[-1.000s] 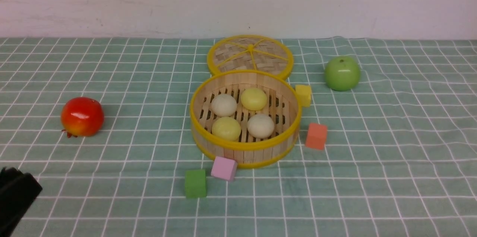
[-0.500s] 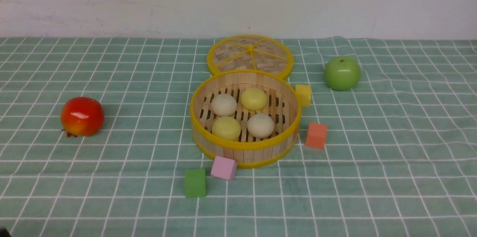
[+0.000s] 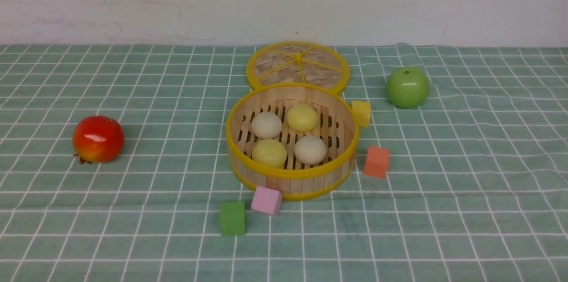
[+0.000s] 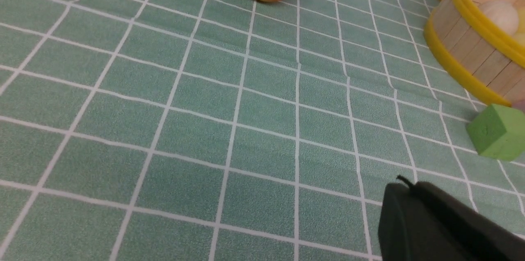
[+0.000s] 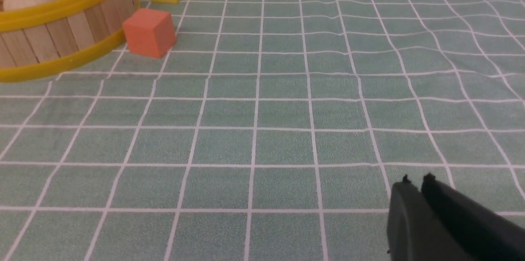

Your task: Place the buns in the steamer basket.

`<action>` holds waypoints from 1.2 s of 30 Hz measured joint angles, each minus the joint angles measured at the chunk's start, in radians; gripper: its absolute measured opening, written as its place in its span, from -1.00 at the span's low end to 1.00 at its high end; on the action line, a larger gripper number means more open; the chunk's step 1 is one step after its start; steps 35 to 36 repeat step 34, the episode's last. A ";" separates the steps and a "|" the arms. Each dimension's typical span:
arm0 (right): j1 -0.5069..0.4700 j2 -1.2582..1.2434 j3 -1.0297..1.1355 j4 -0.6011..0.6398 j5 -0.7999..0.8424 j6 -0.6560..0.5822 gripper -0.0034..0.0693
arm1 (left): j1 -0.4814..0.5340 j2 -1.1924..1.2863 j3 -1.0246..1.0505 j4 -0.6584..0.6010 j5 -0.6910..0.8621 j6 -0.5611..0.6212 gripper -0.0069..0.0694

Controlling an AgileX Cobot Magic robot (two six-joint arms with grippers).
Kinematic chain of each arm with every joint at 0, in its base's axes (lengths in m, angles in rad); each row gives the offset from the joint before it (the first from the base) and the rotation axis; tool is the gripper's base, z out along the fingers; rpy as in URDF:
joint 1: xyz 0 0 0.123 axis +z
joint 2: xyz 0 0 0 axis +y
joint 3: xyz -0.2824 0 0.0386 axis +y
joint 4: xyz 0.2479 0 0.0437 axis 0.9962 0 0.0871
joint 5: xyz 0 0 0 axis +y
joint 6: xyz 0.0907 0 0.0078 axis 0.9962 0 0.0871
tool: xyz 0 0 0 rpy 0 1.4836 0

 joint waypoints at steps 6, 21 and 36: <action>0.000 0.000 0.000 0.000 0.000 0.000 -0.76 | 0.000 0.000 0.000 0.000 0.000 0.000 -0.86; 0.000 0.000 0.000 0.000 0.000 0.000 -0.72 | 0.000 0.000 0.000 0.000 0.000 -0.001 -0.86; 0.000 0.000 0.000 0.000 0.000 0.000 -0.67 | 0.000 0.000 0.000 0.000 0.000 -0.001 -0.86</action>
